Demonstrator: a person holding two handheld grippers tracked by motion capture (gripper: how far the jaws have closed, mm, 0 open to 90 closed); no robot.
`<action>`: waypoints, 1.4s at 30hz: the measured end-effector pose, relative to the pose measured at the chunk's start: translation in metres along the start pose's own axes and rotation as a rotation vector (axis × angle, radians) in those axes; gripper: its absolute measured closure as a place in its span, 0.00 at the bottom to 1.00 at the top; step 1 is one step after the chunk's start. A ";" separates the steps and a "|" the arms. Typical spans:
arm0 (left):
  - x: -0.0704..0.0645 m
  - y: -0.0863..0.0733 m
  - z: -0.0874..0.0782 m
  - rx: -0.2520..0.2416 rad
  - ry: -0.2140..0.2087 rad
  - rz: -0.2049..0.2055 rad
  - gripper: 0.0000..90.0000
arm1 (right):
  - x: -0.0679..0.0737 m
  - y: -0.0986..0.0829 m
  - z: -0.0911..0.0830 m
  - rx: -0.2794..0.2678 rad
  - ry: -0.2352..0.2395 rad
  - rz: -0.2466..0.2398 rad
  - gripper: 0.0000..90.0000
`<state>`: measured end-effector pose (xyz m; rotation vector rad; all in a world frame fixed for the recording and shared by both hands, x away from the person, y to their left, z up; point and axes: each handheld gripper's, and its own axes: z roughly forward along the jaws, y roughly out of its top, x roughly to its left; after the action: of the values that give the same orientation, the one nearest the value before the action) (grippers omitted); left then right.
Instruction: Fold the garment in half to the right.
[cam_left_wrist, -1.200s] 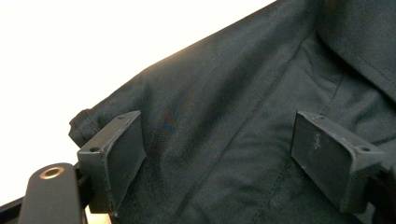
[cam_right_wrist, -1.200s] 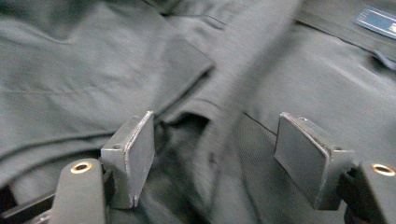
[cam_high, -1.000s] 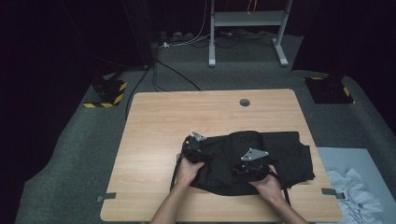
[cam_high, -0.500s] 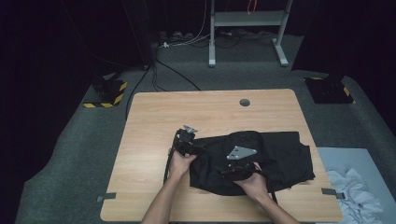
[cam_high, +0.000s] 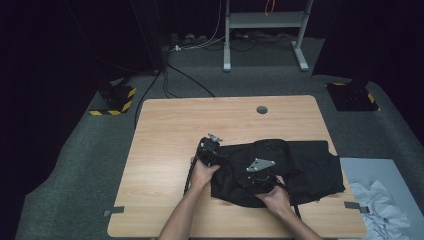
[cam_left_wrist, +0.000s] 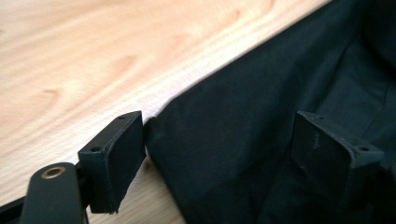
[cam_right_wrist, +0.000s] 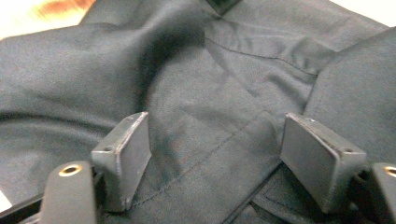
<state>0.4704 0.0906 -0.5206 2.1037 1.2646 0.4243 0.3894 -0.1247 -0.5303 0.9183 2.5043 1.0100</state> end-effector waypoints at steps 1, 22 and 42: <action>0.003 0.000 -0.004 -0.013 0.001 -0.007 0.20 | 0.000 0.001 -0.002 -0.010 0.006 0.005 0.26; 0.021 -0.002 -0.003 -0.012 -0.012 -0.027 0.20 | 0.053 0.018 0.000 -0.079 0.140 -0.045 0.22; 0.012 -0.006 0.009 -0.042 -0.009 -0.015 0.30 | 0.077 0.018 0.009 -0.054 0.119 -0.142 0.20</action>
<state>0.4769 0.0999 -0.5321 2.0580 1.2545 0.4304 0.3432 -0.0599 -0.5261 0.6731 2.5824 1.1093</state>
